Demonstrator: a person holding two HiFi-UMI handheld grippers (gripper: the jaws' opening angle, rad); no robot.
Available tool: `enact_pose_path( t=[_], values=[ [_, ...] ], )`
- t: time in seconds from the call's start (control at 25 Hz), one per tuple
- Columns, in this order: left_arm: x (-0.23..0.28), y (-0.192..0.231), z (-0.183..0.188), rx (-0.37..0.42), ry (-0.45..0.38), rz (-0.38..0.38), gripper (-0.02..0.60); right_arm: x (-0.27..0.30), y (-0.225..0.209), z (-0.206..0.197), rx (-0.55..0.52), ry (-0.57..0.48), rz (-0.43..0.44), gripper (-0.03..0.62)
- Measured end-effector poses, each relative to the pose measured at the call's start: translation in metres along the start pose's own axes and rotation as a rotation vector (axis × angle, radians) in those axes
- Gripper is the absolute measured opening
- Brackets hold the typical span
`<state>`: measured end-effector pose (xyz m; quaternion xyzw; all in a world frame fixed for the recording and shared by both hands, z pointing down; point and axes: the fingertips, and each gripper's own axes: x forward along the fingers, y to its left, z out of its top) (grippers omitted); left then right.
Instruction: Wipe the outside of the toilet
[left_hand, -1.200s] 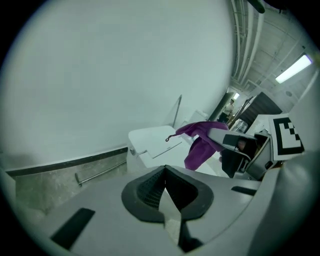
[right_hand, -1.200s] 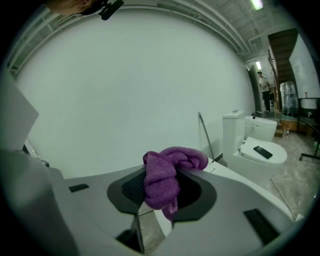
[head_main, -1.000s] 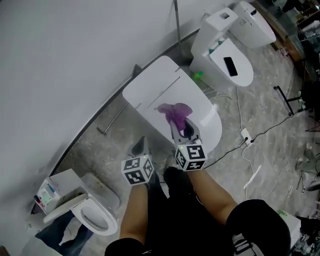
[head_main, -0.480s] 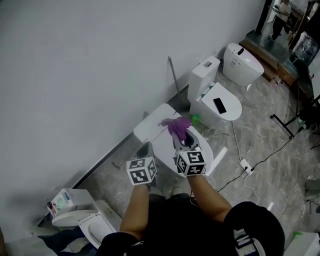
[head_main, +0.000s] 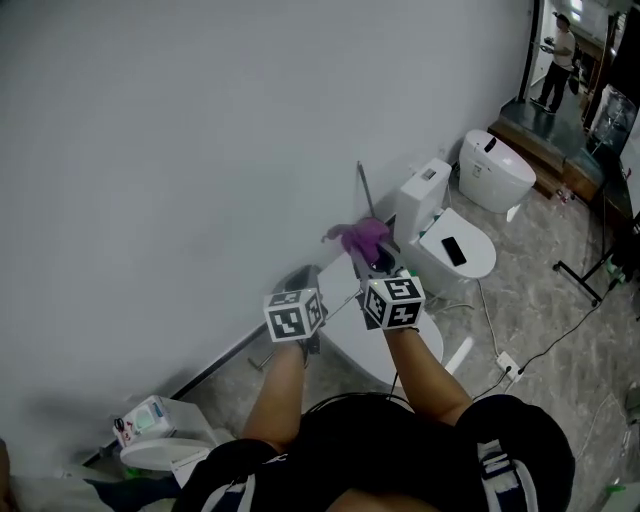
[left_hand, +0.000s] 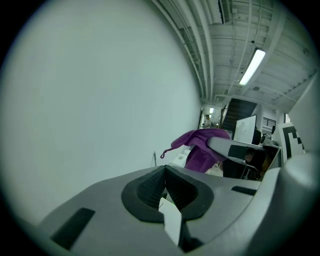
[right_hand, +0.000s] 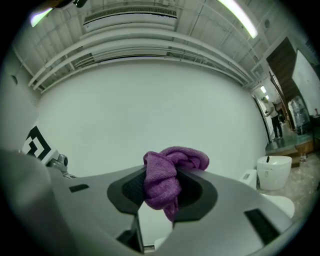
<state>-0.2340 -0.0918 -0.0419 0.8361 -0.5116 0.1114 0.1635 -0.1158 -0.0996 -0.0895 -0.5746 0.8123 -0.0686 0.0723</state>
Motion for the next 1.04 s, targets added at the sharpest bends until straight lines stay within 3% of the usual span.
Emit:
enact_pose_path(
  t=[0.16, 0.52, 1.04],
  values=[
    [0.005, 0.017, 0.014, 0.008, -0.014, 0.010, 0.008, 0.016, 0.010, 0.013, -0.033, -0.071, -0.009, 0.115],
    [0.009, 0.031, 0.019, 0.016, -0.009, 0.002, 0.008, 0.036, 0.030, 0.012, -0.024, -0.052, 0.029, 0.115],
    [0.021, 0.040, 0.025, 0.045, -0.033, -0.018, 0.008, 0.047, 0.024, 0.007, -0.027, -0.076, 0.011, 0.115]
  ],
)
